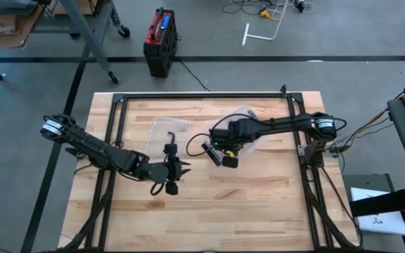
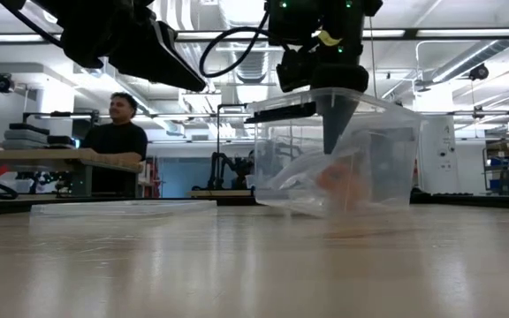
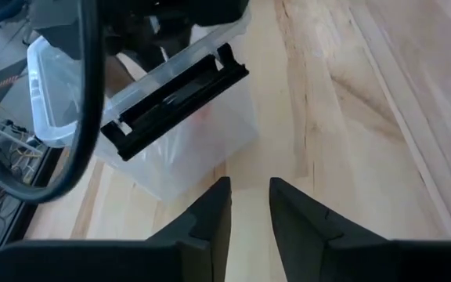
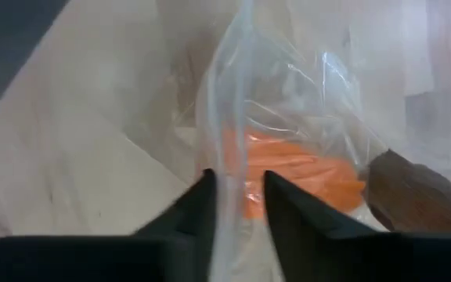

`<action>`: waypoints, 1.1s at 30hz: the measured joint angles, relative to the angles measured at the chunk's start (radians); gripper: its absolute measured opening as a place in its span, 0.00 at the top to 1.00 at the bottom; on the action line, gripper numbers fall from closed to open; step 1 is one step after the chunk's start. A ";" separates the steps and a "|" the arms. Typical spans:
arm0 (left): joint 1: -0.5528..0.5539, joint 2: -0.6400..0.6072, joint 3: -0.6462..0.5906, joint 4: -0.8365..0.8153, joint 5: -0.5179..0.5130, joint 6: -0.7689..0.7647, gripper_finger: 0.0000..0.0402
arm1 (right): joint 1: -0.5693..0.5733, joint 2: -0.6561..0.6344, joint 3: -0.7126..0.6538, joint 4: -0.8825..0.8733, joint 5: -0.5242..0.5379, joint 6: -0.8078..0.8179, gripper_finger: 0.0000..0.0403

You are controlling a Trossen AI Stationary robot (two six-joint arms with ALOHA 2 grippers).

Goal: Roll bandage
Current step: Adjust the transparent zip bags

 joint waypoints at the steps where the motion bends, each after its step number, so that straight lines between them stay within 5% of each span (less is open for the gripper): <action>1: 0.000 0.000 0.000 0.002 0.000 0.000 0.80 | -0.003 0.000 0.000 0.000 0.000 0.001 0.82; 5: 0.000 0.000 0.000 -0.001 0.000 0.000 0.81 | -0.010 -0.009 0.004 -0.002 0.002 0.008 0.97; 18: 0.000 0.000 0.000 -0.004 0.000 0.000 0.79 | -0.065 -0.265 0.031 -0.039 0.015 0.223 1.00; 25: 0.000 0.000 0.000 -0.004 0.000 0.000 0.80 | -0.143 -0.426 -0.097 -0.033 0.029 0.341 1.00; 33: 0.000 0.000 0.000 -0.003 0.000 0.000 0.83 | -0.161 -0.484 -0.270 0.179 -0.064 0.425 1.00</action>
